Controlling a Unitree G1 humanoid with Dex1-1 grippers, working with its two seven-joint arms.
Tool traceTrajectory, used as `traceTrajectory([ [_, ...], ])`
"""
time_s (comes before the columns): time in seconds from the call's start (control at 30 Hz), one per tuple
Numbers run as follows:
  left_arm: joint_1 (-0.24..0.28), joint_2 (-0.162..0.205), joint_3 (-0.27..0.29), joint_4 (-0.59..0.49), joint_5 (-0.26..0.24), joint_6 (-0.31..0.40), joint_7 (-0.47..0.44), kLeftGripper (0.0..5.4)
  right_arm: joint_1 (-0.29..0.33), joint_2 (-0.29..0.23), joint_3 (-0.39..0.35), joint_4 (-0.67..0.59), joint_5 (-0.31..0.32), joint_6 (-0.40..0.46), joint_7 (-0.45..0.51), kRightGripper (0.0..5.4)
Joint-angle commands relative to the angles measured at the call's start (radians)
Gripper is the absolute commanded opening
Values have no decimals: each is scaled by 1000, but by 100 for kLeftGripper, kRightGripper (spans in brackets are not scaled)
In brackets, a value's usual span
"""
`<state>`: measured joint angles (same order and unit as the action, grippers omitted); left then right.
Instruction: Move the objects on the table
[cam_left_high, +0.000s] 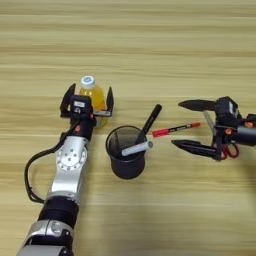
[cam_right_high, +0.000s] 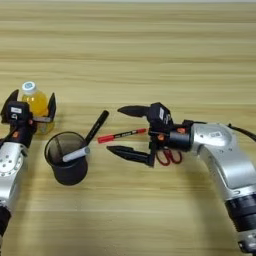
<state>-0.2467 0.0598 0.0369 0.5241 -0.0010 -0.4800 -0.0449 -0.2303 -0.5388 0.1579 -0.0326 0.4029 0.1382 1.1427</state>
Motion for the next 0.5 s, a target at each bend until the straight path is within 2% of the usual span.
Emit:
traceTrajectory([
  [0.03, -6, 4, 0, 10, 13, -7, 6, 536, 5, 19, 33, 32, -42, -18, -3, 540],
  [0.13, -5, 4, -1, 10, 13, -8, 7, 536, 4, 39, 61, 79, -81, -41, -9, 540],
  [0.4, -5, 4, -3, 10, 13, -8, 7, 536, 0, 67, 111, 130, -133, -69, -2, 540],
  [0.5, -5, 4, -3, 12, 13, -9, 8, 536, -4, 94, 128, 155, -152, -83, -15, 540],
])
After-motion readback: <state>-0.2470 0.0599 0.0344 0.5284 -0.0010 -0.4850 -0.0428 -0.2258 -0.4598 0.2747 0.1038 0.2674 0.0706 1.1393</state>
